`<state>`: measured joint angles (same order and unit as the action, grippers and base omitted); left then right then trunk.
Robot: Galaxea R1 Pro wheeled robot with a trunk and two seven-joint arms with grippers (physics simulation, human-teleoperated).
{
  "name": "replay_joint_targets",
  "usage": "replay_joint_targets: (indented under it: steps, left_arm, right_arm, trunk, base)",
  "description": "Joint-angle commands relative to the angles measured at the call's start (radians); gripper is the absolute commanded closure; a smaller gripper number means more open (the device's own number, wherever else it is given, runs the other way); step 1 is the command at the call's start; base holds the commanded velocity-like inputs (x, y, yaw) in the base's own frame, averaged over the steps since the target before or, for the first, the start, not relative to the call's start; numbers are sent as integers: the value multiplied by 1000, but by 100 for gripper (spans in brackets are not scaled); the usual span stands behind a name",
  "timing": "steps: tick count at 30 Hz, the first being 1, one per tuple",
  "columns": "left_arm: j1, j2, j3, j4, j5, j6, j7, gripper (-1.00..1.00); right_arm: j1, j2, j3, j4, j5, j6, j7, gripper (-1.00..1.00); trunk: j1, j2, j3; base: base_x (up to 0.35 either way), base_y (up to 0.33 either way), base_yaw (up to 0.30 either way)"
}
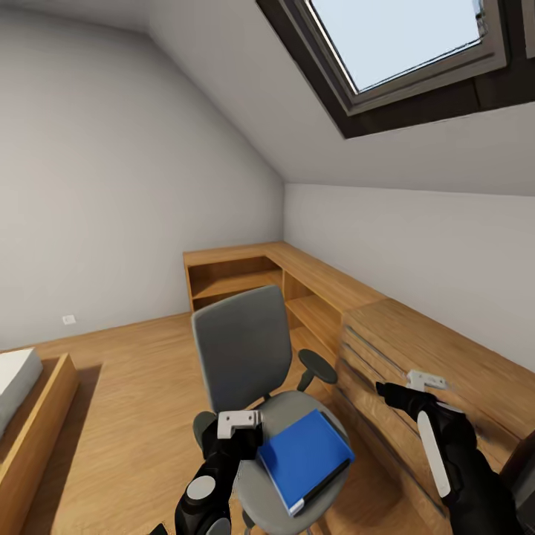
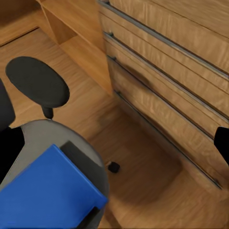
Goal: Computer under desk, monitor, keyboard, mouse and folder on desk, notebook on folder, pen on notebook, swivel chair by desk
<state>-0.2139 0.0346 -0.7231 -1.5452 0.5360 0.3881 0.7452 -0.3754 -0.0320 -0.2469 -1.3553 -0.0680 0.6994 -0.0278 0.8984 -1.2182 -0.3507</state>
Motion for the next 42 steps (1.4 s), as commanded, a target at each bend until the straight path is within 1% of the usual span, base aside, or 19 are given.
replay_joint_targets:
  steps: [1,9,11,13,14,16,17,20,21,24,28,30,34,36,37,39,40,41,42]
  left_arm:
    - [-2,1,-3,-1,5,3,11,-100]
    - [-1,2,-1,-1,5,3,22,-100]
    - [-1,6,7,-1,5,3,23,-100]
    - [-1,7,19,-2,5,3,23,-100]
    - [-2,8,29,-2,5,3,23,-100]
    - [-2,8,39,-2,5,3,23,-100]
    - [-2,8,60,-2,5,3,23,-100]
    - [-2,8,75,-3,5,3,23,-100]
    - [-2,8,90,-3,6,3,23,-100]
    - [-2,8,98,-3,6,3,23,-100]
    - [-2,8,133,-1,8,4,22,-100]
    - [-2,8,145,-1,23,4,22,-100]
    - [-2,8,152,-1,38,3,22,-100]
    - [-2,8,168,-3,42,3,22,-100]
    - [-2,8,186,-5,43,3,22,-100]
    - [-2,7,207,-9,45,3,22,-100]
    - [-2,7,226,-14,45,3,22,-100]
    - [-2,7,234,-17,46,3,22,-100]
    - [-2,7,251,-25,46,4,22,-100]
  right_arm:
    - [0,0,0,2,-7,5,-3,-100]
    - [0,0,2,25,-5,4,-2,-100]
    - [0,0,13,39,-5,2,-3,-100]
    - [0,0,34,52,-4,-1,-4,-100]
    - [0,-1,51,62,-4,-11,-4,-100]
    - [0,-1,67,74,-4,-28,-5,-100]
    - [0,-2,90,92,-3,-63,-7,-100]
    - [0,-2,99,100,-2,-78,-7,-100]
    - [0,-2,105,106,-1,-88,-8,-100]
    - [0,-2,107,109,-1,-92,-9,-100]
    - [0,-2,109,124,-1,-107,-8,-100]
    - [0,-6,110,157,-1,-140,-6,-100]
    - [0,-7,111,177,0,-176,-5,-100]
    - [0,-8,112,211,1,-204,-6,-100]
    - [-1,-8,112,237,6,-218,-6,-100]
    - [-1,-8,111,262,16,-232,-6,-100]
    - [-2,-9,111,286,30,-250,-6,-100]
    - [-2,-9,111,298,37,-261,-6,-100]
    - [-3,-8,111,325,61,-303,-6,-100]
  trunk:
    - [0,-1,-1]
    - [0,-1,-1]
    - [0,-1,-1]
    - [0,-1,-1]
    - [0,-1,-1]
    - [0,-1,-1]
    - [0,-1,-1]
    - [0,-1,-1]
    - [0,-1,-1]
    - [0,-1,-1]
    - [0,-1,-1]
    - [0,-1,-1]
    - [0,-1,-1]
    - [0,-1,-1]
    - [0,-1,-1]
    - [0,-1,-1]
    - [0,-1,-1]
    - [0,-1,-1]
    - [0,-1,-1]
  base:
    - [0,0,277]
    - [0,0,277]
    - [0,0,277]
    - [0,0,277]
    - [0,0,277]
    - [0,0,277]
    - [0,0,277]
    - [0,0,277]
    - [0,0,277]
    - [0,0,277]
    - [76,0,246]
    - [255,0,80]
    - [174,0,30]
    - [47,0,8]
    - [27,0,4]
    - [19,0,3]
    - [11,0,2]
    - [9,0,1]
    - [5,0,1]
